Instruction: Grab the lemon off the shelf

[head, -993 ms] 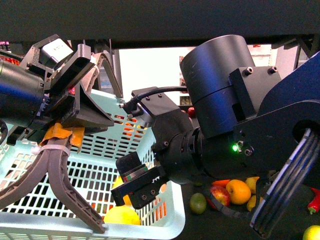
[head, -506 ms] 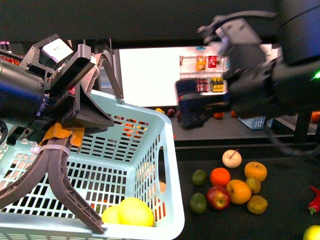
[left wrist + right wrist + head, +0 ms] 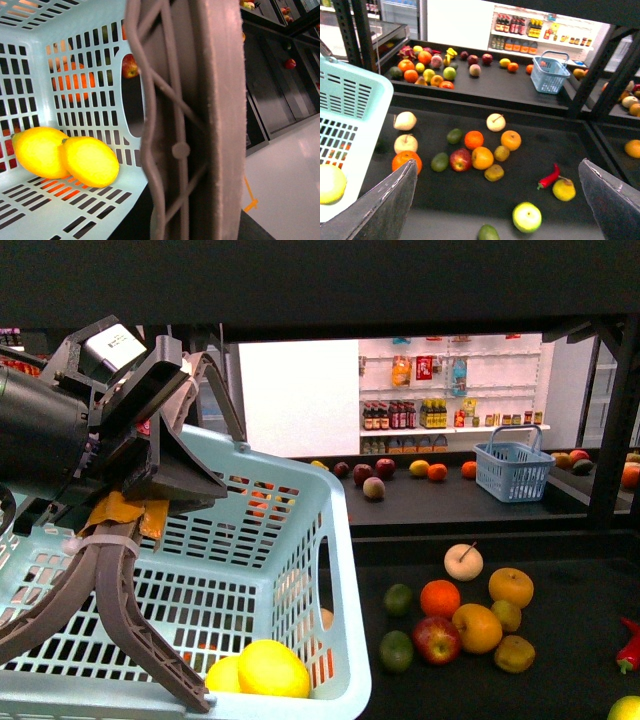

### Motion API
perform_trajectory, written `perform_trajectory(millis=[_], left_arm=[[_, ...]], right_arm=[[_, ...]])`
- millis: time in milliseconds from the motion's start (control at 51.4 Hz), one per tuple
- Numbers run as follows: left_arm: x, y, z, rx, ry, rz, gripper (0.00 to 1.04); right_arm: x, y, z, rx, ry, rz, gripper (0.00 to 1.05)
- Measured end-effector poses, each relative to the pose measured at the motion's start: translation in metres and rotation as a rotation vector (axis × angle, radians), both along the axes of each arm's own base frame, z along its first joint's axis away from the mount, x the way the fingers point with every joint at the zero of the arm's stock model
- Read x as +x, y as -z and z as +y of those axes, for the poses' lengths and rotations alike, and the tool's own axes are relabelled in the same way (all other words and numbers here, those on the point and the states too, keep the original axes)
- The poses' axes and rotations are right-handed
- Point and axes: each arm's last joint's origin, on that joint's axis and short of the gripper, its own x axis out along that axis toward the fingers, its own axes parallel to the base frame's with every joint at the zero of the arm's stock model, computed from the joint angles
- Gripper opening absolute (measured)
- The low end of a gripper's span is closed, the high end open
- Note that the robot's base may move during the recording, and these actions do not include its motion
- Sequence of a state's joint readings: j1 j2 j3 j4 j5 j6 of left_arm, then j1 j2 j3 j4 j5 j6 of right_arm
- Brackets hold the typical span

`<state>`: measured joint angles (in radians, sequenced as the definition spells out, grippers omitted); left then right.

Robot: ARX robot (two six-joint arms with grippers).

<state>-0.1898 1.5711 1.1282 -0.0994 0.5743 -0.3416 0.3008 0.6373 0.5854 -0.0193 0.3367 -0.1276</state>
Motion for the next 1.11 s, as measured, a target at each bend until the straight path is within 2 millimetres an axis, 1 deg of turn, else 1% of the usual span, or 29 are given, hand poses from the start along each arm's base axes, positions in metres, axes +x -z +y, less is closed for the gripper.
perform_trajectory(millis=[39,117,175,234,253,292,331,409,448,487,526,603,623,681,720,798,993,1110], left_arm=[[0.0,0.0,0.0,0.0,0.0,0.0,0.14],[0.0,0.0,0.0,0.0,0.0,0.0,0.14],[0.0,0.0,0.0,0.001,-0.003,0.0,0.14],[0.0,0.0,0.0,-0.001,0.003,-0.001,0.14],[0.0,0.0,0.0,0.0,0.003,-0.001,0.14],[0.0,0.0,0.0,-0.001,0.001,0.0,0.14],[0.0,0.0,0.0,-0.001,0.0,0.0,0.14],[0.0,0.0,0.0,-0.001,0.001,0.001,0.14],[0.0,0.0,0.0,0.0,0.001,0.0,0.14],[0.0,0.0,0.0,0.001,0.0,0.0,0.14],[0.0,0.0,0.0,0.001,0.0,0.0,0.14],[0.0,0.0,0.0,0.001,-0.001,0.0,0.14],[0.0,0.0,0.0,0.001,-0.001,0.0,0.14],[0.0,0.0,0.0,0.001,0.0,0.0,0.14],[0.0,0.0,0.0,0.0,-0.001,0.001,0.14],[0.0,0.0,0.0,0.0,0.0,0.0,0.14],[0.0,0.0,0.0,0.0,0.001,0.0,0.14],[0.0,0.0,0.0,0.0,0.0,0.0,0.14]], right_arm=[[-0.023,0.004,-0.001,0.0,0.028,-0.006,0.97],[-0.042,0.008,-0.002,0.011,0.047,-0.013,0.97],[-0.05,0.006,-0.003,0.042,0.045,-0.056,0.97],[-0.05,0.014,-0.005,0.05,0.081,-0.063,0.97],[-0.05,0.018,-0.005,0.066,0.069,-0.065,0.95],[-0.049,0.027,-0.007,0.092,0.017,-0.071,0.88],[-0.048,0.044,-0.011,0.11,-0.035,-0.066,0.79],[-0.048,0.069,-0.017,0.125,-0.045,-0.061,0.66],[-0.049,0.075,-0.019,0.13,-0.05,-0.067,0.61],[-0.049,0.085,-0.022,0.133,-0.056,-0.071,0.53],[-0.049,0.089,-0.024,0.135,-0.059,-0.069,0.49],[-0.048,0.1,-0.032,0.137,-0.055,-0.052,0.35],[-0.048,0.101,-0.032,0.136,-0.049,-0.051,0.33],[-0.048,0.105,-0.035,0.138,-0.027,-0.054,0.23],[-0.048,0.106,-0.035,0.138,-0.032,-0.056,0.17],[-0.049,0.109,-0.035,0.138,-0.037,-0.064,0.03],[-0.048,0.119,-0.035,0.14,-0.033,-0.061,0.02],[-0.049,0.121,-0.035,0.14,-0.033,-0.062,0.02]])
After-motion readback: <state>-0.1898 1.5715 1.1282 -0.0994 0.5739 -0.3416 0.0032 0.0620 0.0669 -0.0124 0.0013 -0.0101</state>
